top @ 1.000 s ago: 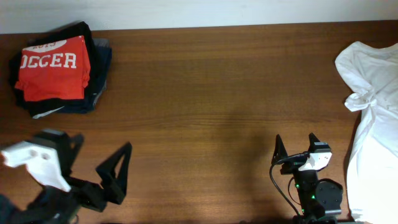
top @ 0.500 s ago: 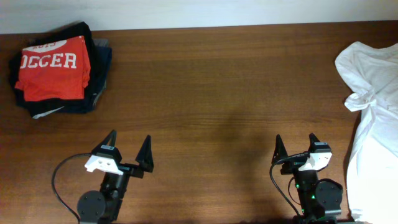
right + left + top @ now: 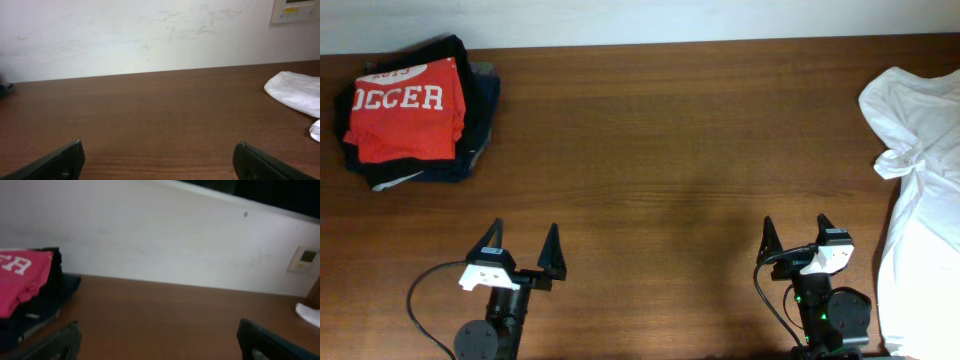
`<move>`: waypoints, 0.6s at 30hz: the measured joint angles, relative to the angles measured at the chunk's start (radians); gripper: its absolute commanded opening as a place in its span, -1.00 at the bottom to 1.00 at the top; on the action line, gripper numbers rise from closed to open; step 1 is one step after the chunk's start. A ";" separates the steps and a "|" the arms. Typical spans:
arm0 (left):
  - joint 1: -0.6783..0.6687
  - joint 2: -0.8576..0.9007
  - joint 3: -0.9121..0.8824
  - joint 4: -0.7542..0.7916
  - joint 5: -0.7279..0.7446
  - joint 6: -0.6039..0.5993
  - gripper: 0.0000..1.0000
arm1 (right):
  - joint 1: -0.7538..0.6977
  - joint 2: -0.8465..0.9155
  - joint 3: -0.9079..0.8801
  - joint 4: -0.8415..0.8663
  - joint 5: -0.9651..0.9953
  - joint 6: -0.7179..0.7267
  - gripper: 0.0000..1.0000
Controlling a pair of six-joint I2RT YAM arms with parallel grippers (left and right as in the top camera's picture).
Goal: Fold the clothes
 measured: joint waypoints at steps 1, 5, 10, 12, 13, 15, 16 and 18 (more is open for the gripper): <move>0.000 -0.003 0.001 -0.050 -0.003 0.000 0.98 | 0.000 0.000 0.000 0.000 0.000 0.000 0.96; 0.000 -0.006 -0.004 -0.172 -0.007 0.072 0.99 | 0.000 0.000 0.000 0.000 0.000 -0.001 0.96; 0.051 -0.006 -0.004 -0.172 -0.006 0.170 0.99 | 0.000 0.000 0.000 0.000 0.000 0.000 0.96; 0.050 -0.006 -0.004 -0.172 -0.006 0.173 0.98 | 0.000 0.000 0.000 0.000 0.000 -0.001 0.96; 0.050 -0.006 -0.004 -0.172 -0.006 0.173 0.98 | 0.000 0.000 0.000 0.000 0.000 0.000 0.96; 0.050 -0.006 -0.004 -0.172 -0.006 0.173 0.99 | 0.000 0.000 0.000 0.000 0.000 0.000 0.96; 0.050 -0.006 -0.004 -0.172 -0.006 0.173 0.98 | 0.000 0.000 0.000 0.000 0.000 0.000 0.96; 0.050 -0.006 -0.004 -0.172 -0.006 0.173 0.99 | 0.000 0.000 0.000 0.000 0.000 -0.001 0.96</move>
